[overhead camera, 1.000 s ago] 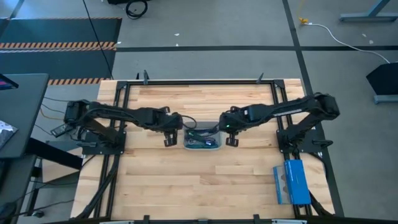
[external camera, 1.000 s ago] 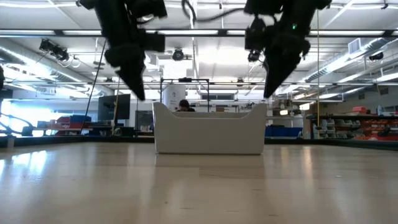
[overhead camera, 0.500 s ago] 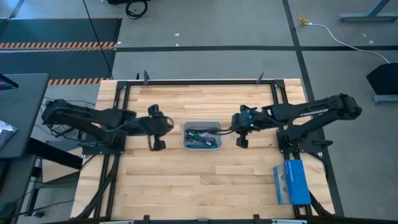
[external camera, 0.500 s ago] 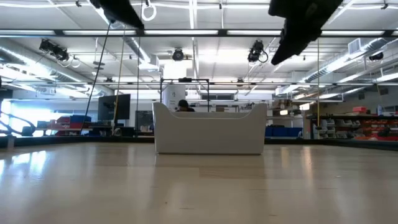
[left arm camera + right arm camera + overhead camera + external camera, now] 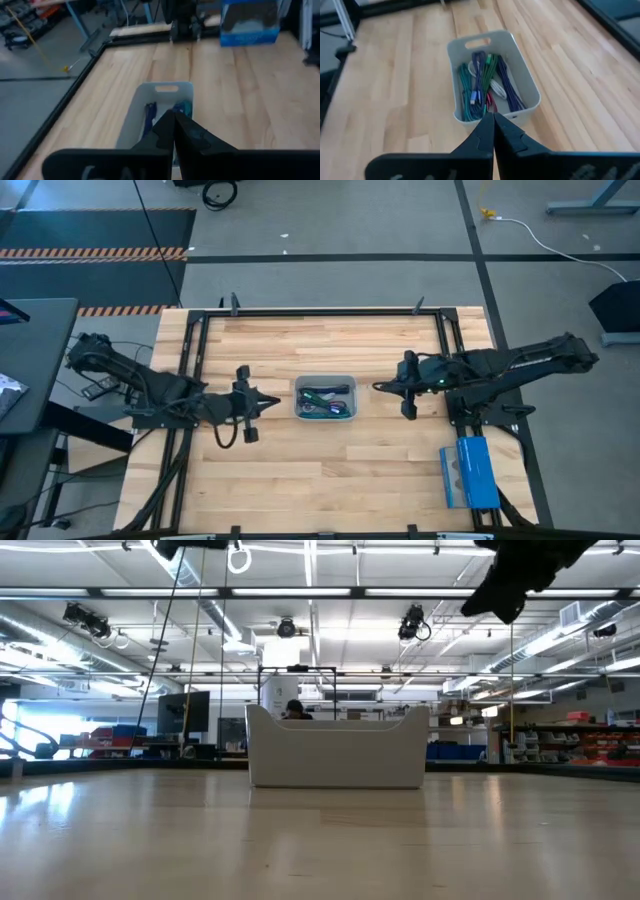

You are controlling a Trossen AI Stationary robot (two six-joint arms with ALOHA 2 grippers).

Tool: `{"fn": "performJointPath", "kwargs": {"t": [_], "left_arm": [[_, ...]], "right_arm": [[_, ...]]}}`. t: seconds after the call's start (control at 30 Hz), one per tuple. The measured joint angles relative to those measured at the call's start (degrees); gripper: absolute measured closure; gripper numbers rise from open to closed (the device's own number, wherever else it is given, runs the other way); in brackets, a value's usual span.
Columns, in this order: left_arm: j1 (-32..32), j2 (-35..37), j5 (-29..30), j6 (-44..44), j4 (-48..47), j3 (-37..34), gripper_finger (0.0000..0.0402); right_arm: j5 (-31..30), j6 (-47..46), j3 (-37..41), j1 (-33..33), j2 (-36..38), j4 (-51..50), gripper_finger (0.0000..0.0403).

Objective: Pick and place USB-C Cables
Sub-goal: Return to Home Position

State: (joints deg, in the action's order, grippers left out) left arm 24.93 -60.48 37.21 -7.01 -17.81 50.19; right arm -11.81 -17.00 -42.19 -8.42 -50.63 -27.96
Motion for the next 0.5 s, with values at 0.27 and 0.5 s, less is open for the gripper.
{"fn": "performJointPath", "kwargs": {"t": [0.27,0.5], "left_arm": [[-0.36,10.76,-5.62,1.69,18.68,-17.06,0.0386],[-0.30,23.02,-11.30,1.28,24.04,-25.70,0.0386]], "right_arm": [[-1.17,1.15,0.00,-2.45,4.02,2.99,0.0398],[-2.04,3.52,0.00,-3.53,5.80,5.41,0.0398]]}}
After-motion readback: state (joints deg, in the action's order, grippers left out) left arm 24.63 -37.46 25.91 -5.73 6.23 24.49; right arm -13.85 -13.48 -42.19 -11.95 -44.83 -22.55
